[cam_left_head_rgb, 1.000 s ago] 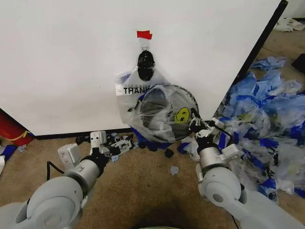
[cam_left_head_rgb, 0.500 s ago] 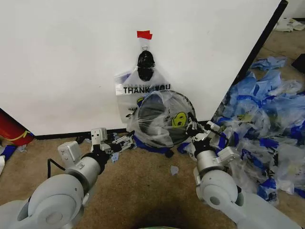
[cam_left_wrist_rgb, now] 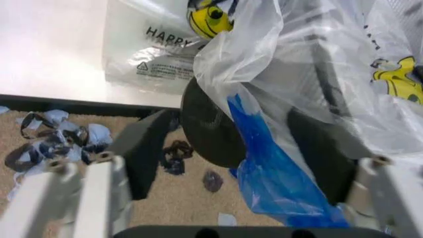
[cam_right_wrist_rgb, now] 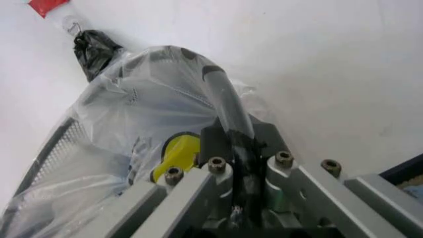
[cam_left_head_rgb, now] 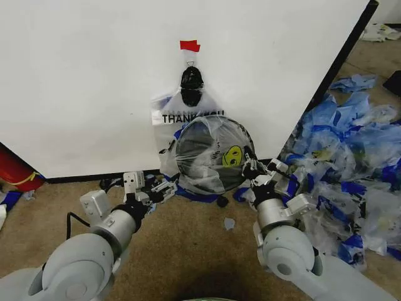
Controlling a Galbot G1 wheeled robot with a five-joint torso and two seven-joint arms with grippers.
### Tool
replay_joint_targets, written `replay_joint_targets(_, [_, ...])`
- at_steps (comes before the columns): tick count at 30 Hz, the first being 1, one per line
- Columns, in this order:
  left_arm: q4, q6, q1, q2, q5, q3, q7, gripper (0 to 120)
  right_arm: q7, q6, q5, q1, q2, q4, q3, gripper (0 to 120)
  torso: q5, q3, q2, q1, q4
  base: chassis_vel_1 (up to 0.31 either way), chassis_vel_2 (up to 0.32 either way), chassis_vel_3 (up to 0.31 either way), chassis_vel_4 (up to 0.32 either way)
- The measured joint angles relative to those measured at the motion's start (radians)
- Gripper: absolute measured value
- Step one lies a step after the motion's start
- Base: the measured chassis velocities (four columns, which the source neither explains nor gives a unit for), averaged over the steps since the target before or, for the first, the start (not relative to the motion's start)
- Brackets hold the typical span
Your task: Pick up the garbage bag from the wall and place it over the trash bin.
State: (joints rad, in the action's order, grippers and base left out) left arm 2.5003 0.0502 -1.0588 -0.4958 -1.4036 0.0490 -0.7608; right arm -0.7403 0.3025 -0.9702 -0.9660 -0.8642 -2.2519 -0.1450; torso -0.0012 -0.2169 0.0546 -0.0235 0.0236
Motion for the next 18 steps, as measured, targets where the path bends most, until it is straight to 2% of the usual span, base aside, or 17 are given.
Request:
replay_joint_targets(4, [0.0,-0.003,-0.003,-0.004,0.008,-0.003,0.006,49,0.001,0.001,0.001,0.0,0.001,0.0,0.001,0,0.0001,0.0,0.0,0.0,0.0001,0.0,0.0,0.0,0.0])
replay_joint_targets(5, [0.0,-0.003,-0.003,-0.004,0.008,-0.003,0.006,49,0.001,0.001,0.001,0.0,0.001,0.0,0.001,0,0.0001,0.0,0.0,0.0,0.0001,0.0,0.0,0.0,0.0])
replay_joint_targets(12, [0.0,-0.013,-0.014,-0.013,0.025,-0.007,0.018,20,0.002,0.003,0.001,-0.002,-0.004,0.004,0.008,0,0.0001,0.0,0.0,0.0,0.0,0.0,0.0,0.0,0.0])
replay_joint_targets(15, [-0.002,-0.015,-0.014,-0.017,0.028,-0.01,0.021,14,0.002,0.005,0.0,-0.003,-0.006,0.004,0.009,0,0.0,0.0,0.0,0.0,0.0,0.0,0.0,0.0,0.0])
replay_joint_targets(18, [-0.008,-0.017,-0.012,-0.027,0.031,-0.017,0.025,0,0.002,0.008,-0.006,-0.009,-0.014,-0.002,0.011,0,0.0,0.0,0.0,0.0,0.0001,0.0,0.0,0.0,0.0])
